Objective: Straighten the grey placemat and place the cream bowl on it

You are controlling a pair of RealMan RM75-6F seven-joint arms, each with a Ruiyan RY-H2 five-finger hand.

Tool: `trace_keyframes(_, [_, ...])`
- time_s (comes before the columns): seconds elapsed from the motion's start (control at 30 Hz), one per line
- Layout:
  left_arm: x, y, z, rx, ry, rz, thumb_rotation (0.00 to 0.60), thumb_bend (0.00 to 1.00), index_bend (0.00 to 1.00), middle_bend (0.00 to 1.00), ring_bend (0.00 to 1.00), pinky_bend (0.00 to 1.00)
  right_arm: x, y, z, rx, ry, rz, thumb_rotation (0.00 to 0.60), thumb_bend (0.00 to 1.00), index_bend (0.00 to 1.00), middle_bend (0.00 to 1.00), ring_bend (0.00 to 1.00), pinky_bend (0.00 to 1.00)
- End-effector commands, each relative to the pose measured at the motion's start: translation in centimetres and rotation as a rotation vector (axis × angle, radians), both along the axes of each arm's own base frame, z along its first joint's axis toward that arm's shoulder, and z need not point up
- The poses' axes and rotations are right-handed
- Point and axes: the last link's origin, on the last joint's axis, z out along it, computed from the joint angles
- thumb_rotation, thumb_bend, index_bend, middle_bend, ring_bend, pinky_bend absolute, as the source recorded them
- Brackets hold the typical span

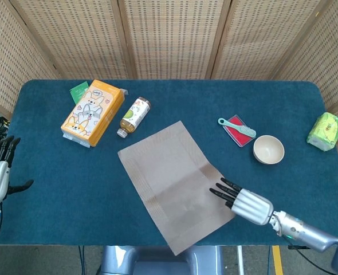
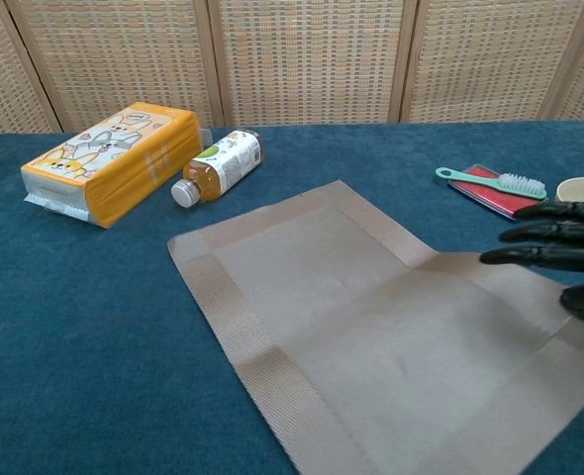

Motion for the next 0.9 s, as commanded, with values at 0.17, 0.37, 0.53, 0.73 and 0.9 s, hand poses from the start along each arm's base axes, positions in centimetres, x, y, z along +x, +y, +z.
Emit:
trace_keyframes(0.17, [0.4,0.0,-0.3,-0.006,0.004,-0.010,0.600,0.00,0.00,0.00,0.00,0.00,-1.5,-3.9,5.2,-0.219,0.236,0.212,0.600,0.64,0.66,0.00,0.00,0.00])
trace_keyframes(0.37, [0.2,0.0,-0.3,-0.003,0.007,-0.001,0.600,0.00,0.00,0.00,0.00,0.00,1.1,-10.3,5.5,-0.348,0.374,0.383,0.600,0.60,0.66,0.00,0.00,0.00])
trace_keyframes(0.53, [-0.4,0.2,0.1,0.012,0.002,0.024,0.600,0.00,0.00,0.00,0.00,0.00,5.5,-15.7,4.8,-0.456,0.409,0.470,0.600,0.53,0.63,0.00,0.00,0.00])
trace_keyframes(0.73, [-0.6,0.4,0.2,0.006,0.002,0.033,0.600,0.00,0.00,0.00,0.00,0.00,6.2,-18.5,6.0,-0.630,0.413,0.382,0.600,0.02,0.00,0.00,0.00,0.00])
trace_keyframes(0.9, [-0.5,0.7,-0.2,-0.011,0.008,0.024,0.600,0.00,0.00,0.00,0.00,0.00,5.5,-17.5,9.0,-0.729,0.270,0.293,0.600,0.00,0.00,0.00,0.00,0.00])
